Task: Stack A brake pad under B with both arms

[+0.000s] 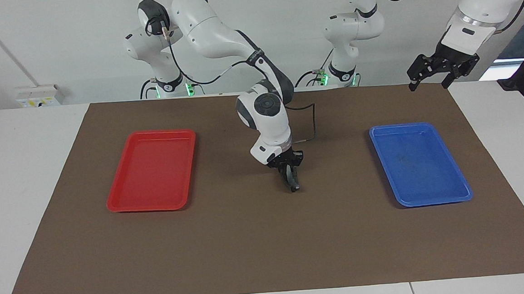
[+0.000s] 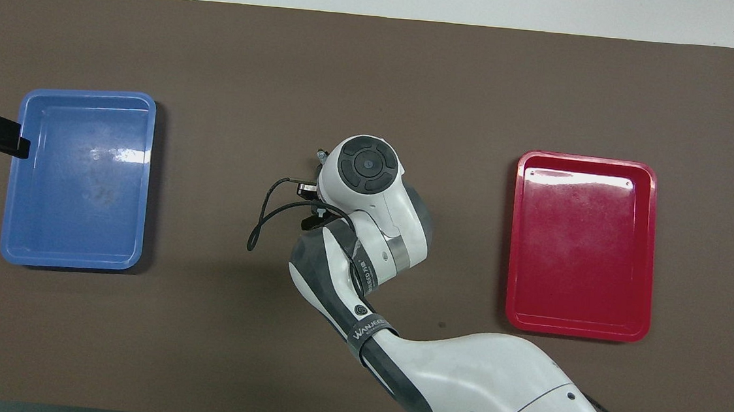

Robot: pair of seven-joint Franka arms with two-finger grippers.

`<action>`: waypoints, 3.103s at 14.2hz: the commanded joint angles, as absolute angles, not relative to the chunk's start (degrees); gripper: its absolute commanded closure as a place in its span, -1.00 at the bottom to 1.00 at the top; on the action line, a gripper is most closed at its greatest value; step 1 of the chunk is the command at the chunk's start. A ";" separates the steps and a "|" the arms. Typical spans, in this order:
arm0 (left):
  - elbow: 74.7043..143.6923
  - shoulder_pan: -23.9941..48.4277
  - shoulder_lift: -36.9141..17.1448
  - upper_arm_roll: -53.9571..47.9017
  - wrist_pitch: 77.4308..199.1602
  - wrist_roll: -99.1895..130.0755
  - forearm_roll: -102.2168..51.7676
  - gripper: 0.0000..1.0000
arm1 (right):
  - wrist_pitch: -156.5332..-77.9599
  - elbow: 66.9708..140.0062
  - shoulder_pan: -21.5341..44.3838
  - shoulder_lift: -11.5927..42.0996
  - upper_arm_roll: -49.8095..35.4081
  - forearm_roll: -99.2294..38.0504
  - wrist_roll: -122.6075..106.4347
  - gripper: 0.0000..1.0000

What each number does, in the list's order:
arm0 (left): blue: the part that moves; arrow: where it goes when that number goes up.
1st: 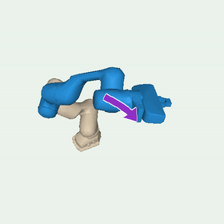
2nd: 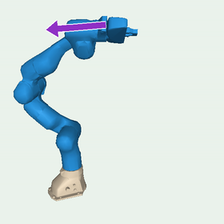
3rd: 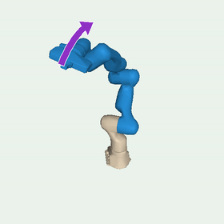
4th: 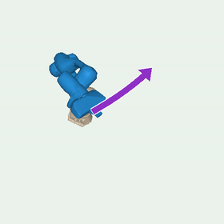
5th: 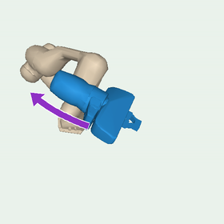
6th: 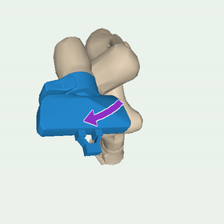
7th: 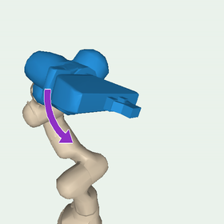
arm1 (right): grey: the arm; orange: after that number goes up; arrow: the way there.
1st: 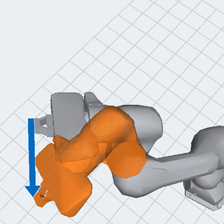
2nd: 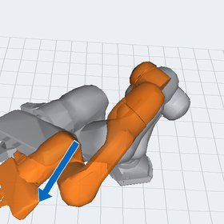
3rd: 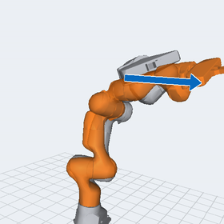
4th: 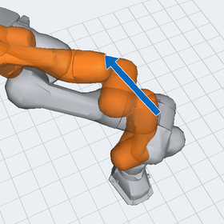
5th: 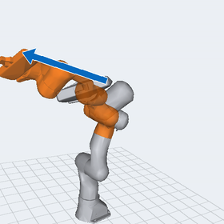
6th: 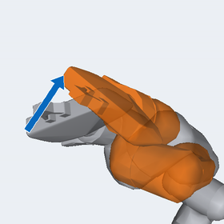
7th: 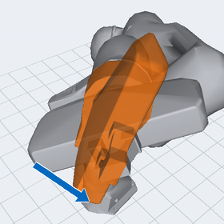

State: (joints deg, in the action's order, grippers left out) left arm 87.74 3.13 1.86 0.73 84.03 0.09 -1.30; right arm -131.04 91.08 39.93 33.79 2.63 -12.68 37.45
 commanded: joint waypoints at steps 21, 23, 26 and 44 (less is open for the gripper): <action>87.98 0.79 2.46 0.88 81.65 0.35 -0.44 -1.00 | -102.70 90.09 21.74 14.53 4.22 -1.17 30.37 -1.00; 87.98 0.79 2.46 0.88 81.65 0.35 -0.44 -1.00 | -94.43 90.35 14.45 10.13 4.22 1.05 18.51 -1.00; 87.98 0.79 2.46 0.88 81.65 0.35 -0.44 -1.00 | -89.75 91.05 6.61 4.50 4.22 1.14 8.38 -1.00; 87.98 0.79 2.46 0.88 81.56 0.35 -0.44 -1.00 | -84.38 90.88 1.41 -1.67 6.77 0.97 -0.79 -1.00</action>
